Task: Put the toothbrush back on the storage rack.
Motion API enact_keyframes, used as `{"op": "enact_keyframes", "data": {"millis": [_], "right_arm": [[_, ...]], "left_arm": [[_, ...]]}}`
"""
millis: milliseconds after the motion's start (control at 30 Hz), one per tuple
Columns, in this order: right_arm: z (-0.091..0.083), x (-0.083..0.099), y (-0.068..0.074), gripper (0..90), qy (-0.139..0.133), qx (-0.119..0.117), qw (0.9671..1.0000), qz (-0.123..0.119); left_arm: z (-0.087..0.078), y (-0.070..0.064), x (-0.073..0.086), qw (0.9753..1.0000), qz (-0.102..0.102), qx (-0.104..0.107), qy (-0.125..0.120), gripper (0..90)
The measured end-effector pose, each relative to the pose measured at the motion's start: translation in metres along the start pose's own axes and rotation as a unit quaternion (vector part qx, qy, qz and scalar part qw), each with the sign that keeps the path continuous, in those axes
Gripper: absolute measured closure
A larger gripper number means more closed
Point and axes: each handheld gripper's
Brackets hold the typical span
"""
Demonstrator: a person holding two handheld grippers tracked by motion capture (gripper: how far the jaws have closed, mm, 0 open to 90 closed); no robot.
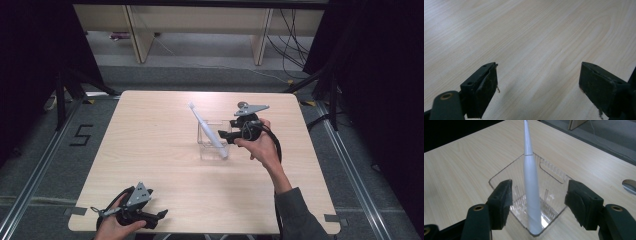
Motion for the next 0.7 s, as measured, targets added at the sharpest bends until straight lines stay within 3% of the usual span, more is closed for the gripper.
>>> {"op": "enact_keyframes", "data": {"millis": [100,133,300,333,367,500,567,667,700], "right_arm": [[-0.001,0.001,0.003,37.7,-0.004,0.002,0.9998,0.019],[-0.002,0.002,0.001,37.7,0.001,0.006,1.0000,0.002],[-0.004,0.004,0.003,37.2,0.005,0.003,0.9999,0.009],[-0.005,0.005,0.001,37.1,0.004,0.009,0.9999,-0.004],[-0.006,0.005,0.002,37.1,0.005,0.005,0.9999,0.009],[-0.011,0.005,0.003,36.5,0.000,0.008,0.9999,0.014],[-0.012,0.006,0.001,36.5,-0.001,0.011,0.9999,0.003],[-0.014,0.008,0.002,36.1,-0.001,0.010,0.9999,0.013],[-0.014,0.009,0.000,36.0,-0.001,0.012,0.9999,0.004]], "left_arm": [[0.001,-0.001,0.000,0.9999,-0.009,0.003,-0.009,15.0],[0.001,-0.002,0.000,0.9999,-0.011,0.003,-0.010,14.9],[0.000,0.000,0.000,1.0000,0.002,-0.001,-0.006,14.9],[0.000,0.000,0.000,1.0000,0.001,0.000,-0.007,15.0],[0.000,0.000,0.000,1.0000,0.002,-0.001,-0.007,15.0],[0.000,0.000,0.000,1.0000,0.005,-0.008,0.001,15.0],[0.000,0.000,0.000,1.0000,0.004,-0.008,0.002,15.0],[-0.001,0.000,0.000,1.0000,0.004,-0.007,0.001,14.9],[0.000,-0.002,0.000,1.0000,-0.006,-0.002,-0.007,14.9]]}}
Point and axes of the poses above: each handheld gripper's, and its own axes: z roughly forward along the jaws, x roughly out of its underside, y roughly to its left, and after that the axes turned 11 degrees about -z, right-handed
